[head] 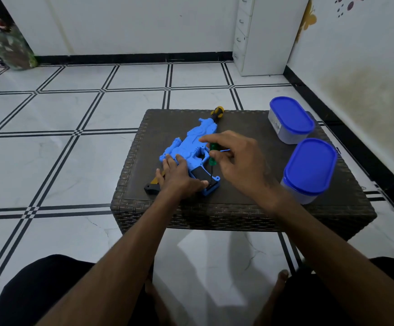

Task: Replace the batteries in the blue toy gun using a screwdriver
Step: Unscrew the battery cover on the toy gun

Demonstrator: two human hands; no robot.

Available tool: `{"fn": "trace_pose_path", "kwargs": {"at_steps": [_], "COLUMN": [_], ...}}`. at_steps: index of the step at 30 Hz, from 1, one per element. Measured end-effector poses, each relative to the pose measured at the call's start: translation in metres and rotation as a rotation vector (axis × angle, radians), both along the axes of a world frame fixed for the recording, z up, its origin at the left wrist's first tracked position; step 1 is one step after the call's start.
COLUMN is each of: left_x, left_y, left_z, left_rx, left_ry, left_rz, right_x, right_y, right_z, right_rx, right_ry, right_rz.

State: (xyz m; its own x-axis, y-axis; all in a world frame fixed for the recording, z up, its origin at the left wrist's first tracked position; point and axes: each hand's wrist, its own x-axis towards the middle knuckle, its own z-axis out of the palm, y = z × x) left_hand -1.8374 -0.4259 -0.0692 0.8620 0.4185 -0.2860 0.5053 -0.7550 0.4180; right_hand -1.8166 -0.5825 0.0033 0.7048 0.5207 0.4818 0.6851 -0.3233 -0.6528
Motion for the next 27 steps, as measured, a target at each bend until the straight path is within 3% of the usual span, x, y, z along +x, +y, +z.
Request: {"fn": "trace_pose_path", "kwargs": {"at_steps": [16, 27], "left_x": [0.0, 0.0], "left_y": [0.0, 0.0], "left_z": [0.001, 0.002], "left_rx": [-0.006, -0.014], "left_ry": [0.011, 0.02], "left_rz": [0.003, 0.002], "right_x": [0.006, 0.006], "right_y": [-0.003, -0.013], "right_z": [0.004, 0.012], "right_rx": [-0.024, -0.006], "right_ry": [-0.075, -0.018], "right_rz": [-0.022, -0.036]}}
